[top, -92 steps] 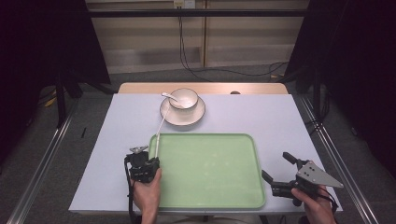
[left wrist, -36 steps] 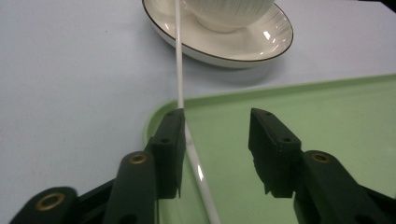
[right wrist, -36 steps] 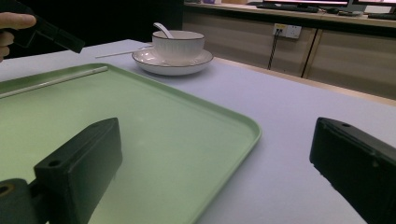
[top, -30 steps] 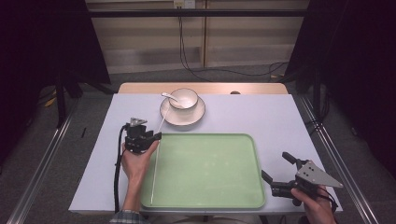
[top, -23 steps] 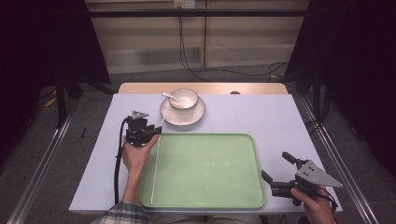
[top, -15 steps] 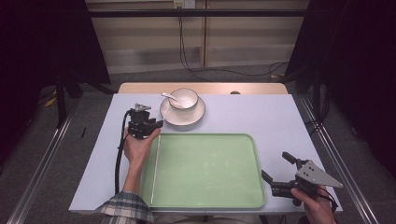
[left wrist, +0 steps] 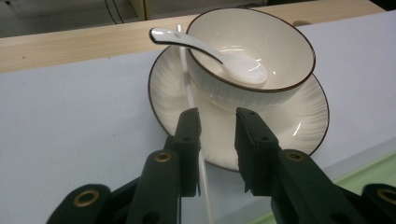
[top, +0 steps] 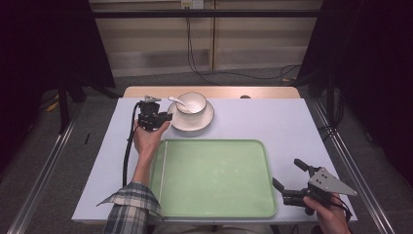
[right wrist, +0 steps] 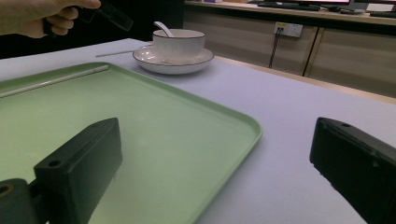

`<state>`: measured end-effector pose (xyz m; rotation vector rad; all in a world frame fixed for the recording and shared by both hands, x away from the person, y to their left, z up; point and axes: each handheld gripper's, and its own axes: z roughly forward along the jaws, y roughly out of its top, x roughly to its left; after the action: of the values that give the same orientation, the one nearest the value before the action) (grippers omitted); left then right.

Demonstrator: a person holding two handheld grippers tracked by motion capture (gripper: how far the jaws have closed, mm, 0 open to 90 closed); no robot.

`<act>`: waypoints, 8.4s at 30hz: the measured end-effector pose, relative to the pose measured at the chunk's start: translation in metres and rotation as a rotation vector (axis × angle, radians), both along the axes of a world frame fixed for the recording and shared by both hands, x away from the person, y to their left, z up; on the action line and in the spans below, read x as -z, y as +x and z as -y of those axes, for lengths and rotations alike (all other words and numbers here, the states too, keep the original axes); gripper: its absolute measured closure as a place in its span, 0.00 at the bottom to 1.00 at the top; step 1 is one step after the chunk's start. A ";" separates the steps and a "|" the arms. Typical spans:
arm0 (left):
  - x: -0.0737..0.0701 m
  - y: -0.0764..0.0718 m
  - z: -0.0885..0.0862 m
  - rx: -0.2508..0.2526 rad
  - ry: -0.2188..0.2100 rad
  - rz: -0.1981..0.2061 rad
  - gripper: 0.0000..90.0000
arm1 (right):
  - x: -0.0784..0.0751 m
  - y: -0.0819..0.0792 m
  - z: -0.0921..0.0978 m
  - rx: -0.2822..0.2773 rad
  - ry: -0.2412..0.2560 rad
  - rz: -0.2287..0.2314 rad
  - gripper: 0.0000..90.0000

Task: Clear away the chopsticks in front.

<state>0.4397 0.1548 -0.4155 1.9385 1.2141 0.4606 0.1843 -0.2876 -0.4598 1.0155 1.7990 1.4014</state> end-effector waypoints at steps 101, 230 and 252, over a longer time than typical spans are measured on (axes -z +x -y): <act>0.027 0.063 0.015 -0.041 0.154 -0.158 0.95 | 0.001 -0.001 0.001 -0.007 -0.019 0.006 0.03; 0.051 -0.160 0.022 -0.310 -0.052 -0.147 0.95 | -0.001 -0.002 0.000 0.019 -0.015 0.016 0.01; 0.056 -0.168 0.020 -0.335 -0.044 -0.138 0.94 | -0.001 -0.002 0.000 0.020 -0.017 0.017 0.01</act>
<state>0.2720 0.1346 -0.4717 1.7575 1.6365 0.4712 0.1823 -0.2875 -0.4593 1.0076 1.7810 1.3764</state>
